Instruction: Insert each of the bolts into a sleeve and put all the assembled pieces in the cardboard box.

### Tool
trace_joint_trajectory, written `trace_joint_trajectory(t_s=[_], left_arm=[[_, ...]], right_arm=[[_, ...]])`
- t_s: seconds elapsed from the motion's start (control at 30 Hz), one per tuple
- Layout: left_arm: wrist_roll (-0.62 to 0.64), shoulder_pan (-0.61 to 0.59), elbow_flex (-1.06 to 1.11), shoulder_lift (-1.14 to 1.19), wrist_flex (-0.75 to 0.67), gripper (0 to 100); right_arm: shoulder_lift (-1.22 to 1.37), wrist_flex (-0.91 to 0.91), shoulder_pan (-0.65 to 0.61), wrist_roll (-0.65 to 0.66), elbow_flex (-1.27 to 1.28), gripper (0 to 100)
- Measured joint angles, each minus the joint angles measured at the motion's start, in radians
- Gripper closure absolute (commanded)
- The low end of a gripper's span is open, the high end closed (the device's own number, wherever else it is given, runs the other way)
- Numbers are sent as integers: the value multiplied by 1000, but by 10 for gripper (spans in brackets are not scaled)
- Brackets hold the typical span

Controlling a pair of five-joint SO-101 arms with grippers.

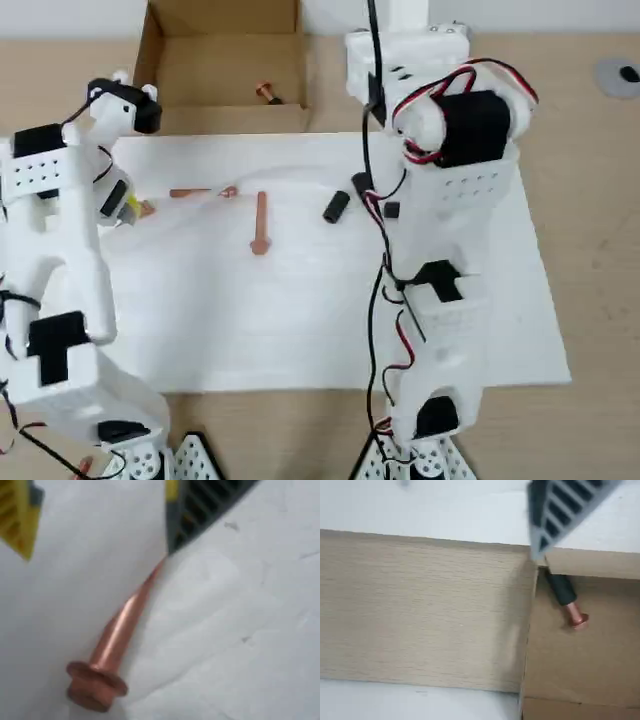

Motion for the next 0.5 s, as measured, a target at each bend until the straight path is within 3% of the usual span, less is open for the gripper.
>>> trace_joint_trajectory(t_s=[0.5], left_arm=[[-6,0,0,137,-92,814]], right_arm=[[0,0,0,0,0,590]])
